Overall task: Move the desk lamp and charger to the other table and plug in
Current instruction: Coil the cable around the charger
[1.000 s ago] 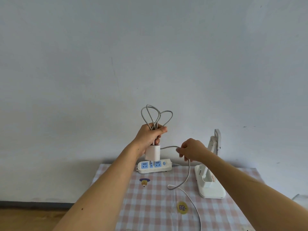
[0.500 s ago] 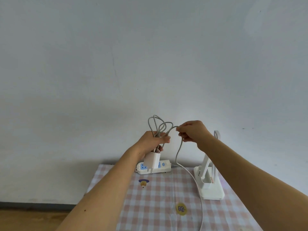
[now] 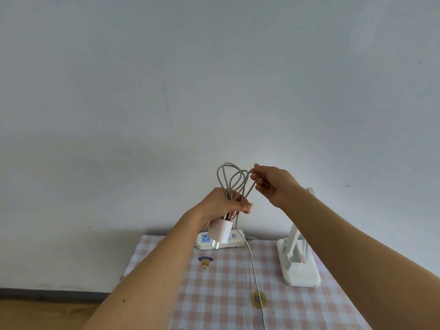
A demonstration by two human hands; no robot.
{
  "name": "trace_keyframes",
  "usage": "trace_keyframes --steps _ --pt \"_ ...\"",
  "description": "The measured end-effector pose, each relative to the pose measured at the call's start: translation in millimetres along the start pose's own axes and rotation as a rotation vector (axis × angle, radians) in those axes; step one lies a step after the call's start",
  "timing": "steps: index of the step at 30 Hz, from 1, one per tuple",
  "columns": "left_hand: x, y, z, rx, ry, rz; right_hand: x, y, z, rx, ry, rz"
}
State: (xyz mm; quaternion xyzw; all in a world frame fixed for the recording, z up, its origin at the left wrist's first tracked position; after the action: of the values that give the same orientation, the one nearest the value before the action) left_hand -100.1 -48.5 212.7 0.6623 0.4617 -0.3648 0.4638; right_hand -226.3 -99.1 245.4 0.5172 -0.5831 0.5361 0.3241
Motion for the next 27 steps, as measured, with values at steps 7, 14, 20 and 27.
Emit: trace_keyframes --steps 7,14,20,27 --pt "0.9 6.2 -0.9 -0.073 0.008 -0.056 0.2 0.4 -3.2 0.042 0.008 0.025" --pt "2.0 11.7 0.8 -0.090 0.002 -0.219 -36.7 20.2 -7.6 0.055 -0.085 -0.197" --pt "-2.3 13.6 1.8 -0.101 -0.039 -0.349 -70.5 15.7 -15.6 0.288 -0.081 -0.683" --pt "-6.9 20.1 1.7 -0.123 -0.074 -0.502 -109.6 3.5 -27.6 0.527 -0.100 -0.982"
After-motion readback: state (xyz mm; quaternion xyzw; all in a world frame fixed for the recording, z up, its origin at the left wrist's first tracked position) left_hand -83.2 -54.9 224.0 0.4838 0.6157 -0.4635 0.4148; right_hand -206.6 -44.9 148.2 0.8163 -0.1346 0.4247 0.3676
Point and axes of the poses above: each hand's wrist, its own z-axis towards the middle knuckle, its own y-axis out of the back of the hand, x = y × z, the point moved 9 cm from there along z, towards the middle knuckle, and after that the axes turned 7 degrees about y, right-handed, at the moved point
